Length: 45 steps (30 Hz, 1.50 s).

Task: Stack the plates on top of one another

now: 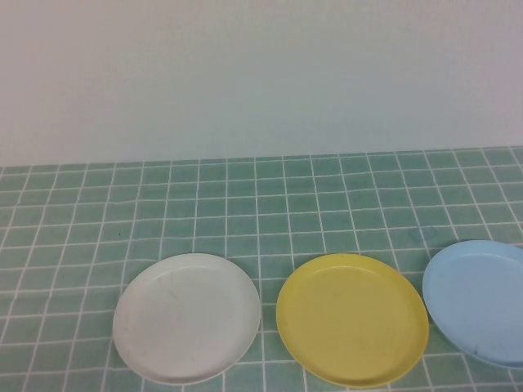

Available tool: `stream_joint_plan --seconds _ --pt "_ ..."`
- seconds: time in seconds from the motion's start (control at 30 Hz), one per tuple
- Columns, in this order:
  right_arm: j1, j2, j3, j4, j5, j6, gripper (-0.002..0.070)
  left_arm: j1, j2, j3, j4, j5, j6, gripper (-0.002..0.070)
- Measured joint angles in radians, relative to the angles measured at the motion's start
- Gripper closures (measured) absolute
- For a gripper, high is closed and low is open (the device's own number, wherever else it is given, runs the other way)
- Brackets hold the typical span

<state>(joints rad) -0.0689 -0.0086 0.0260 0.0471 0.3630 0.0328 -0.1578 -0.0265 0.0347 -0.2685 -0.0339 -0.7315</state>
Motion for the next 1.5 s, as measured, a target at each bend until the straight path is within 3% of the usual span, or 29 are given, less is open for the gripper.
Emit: stream_joint_plan --seconds 0.17,0.37,0.57,0.8,1.03,1.23,1.37,1.5 --pt "0.0 0.0 0.0 0.0 0.0 0.0 0.0678 0.0 0.0 -0.002 -0.001 -0.105 -0.013 0.0675" --pt "0.0 0.0 0.0 0.0 0.0 0.0 0.0678 0.0 0.0 -0.002 -0.005 -0.159 -0.148 0.0675" --pt "0.0 0.0 0.0 0.0 0.0 0.0 0.0678 0.0 0.0 -0.002 -0.001 -0.237 -0.128 0.0675" --pt "0.0 0.0 0.0 0.0 0.0 0.0 0.0678 0.0 0.0 -0.023 0.151 -0.472 -0.172 0.0675" --pt "0.0 0.0 0.0 0.0 0.0 0.0 0.0678 0.0 0.0 -0.232 0.545 -0.362 -0.278 0.0675" --pt "0.0 0.0 0.0 0.0 0.0 0.0 0.0678 0.0 0.004 -0.395 0.848 -0.013 -0.51 0.0675" --pt "0.0 0.0 0.0 0.0 0.0 0.0 0.0678 -0.007 0.026 -0.435 0.829 0.254 -0.535 0.0675" --pt "0.0 0.0 0.0 0.0 0.0 0.0 0.0678 -0.07 0.07 -0.448 0.617 0.381 -0.257 0.0675"
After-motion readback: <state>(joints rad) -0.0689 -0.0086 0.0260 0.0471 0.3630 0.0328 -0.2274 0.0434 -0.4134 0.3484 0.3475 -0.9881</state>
